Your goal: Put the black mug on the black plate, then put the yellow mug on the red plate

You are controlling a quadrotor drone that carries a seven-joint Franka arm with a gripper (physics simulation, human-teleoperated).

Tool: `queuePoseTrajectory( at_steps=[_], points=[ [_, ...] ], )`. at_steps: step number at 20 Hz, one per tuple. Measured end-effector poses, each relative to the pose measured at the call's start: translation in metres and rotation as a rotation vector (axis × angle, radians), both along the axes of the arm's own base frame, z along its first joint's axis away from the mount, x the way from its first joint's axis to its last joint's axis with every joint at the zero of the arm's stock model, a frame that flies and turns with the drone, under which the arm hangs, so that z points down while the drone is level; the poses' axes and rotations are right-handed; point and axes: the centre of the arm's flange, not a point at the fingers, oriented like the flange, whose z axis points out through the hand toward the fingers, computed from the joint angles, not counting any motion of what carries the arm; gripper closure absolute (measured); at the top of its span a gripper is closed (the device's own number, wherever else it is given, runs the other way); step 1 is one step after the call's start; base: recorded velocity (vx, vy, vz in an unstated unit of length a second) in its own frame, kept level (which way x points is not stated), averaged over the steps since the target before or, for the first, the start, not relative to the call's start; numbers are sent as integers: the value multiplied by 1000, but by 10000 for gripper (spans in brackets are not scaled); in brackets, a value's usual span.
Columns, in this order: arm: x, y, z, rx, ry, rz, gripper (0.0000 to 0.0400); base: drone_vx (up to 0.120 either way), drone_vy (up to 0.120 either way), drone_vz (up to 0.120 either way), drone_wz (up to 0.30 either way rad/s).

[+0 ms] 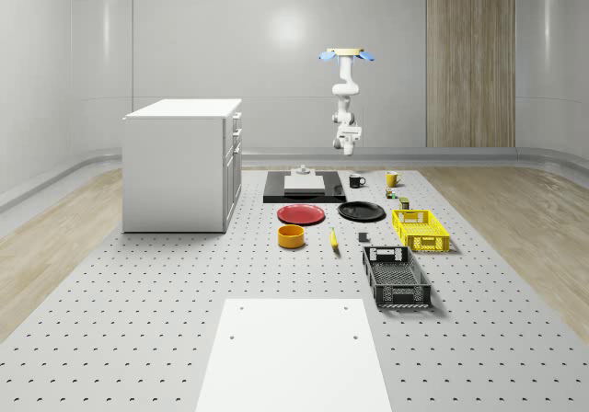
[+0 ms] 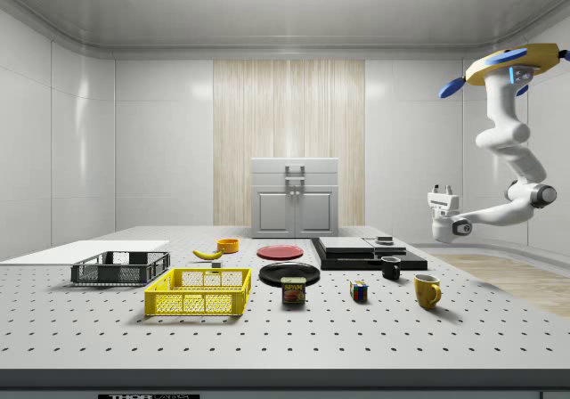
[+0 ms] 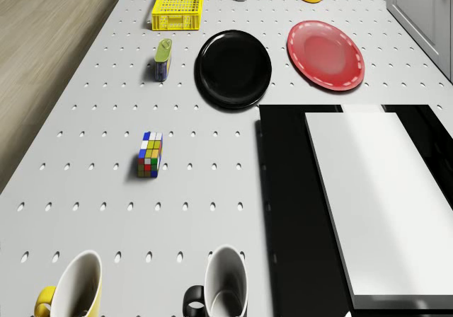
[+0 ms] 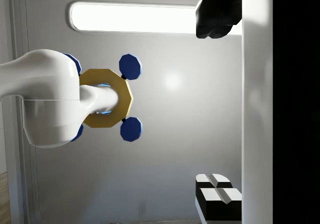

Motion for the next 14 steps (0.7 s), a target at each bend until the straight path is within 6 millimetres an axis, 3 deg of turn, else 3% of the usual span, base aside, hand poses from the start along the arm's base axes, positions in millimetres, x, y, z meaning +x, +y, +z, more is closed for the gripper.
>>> queuePoseTrajectory(
  at_steps=[6,10,14],
  points=[
    [0,11,-1,-116,-4,-3,0,107,0,0,0],
    [-1,28,-6,-290,-7,-8,0,110,0,0,0],
    [0,56,-22,-615,-9,-17,0,0,0,-120,0]
  ],
)
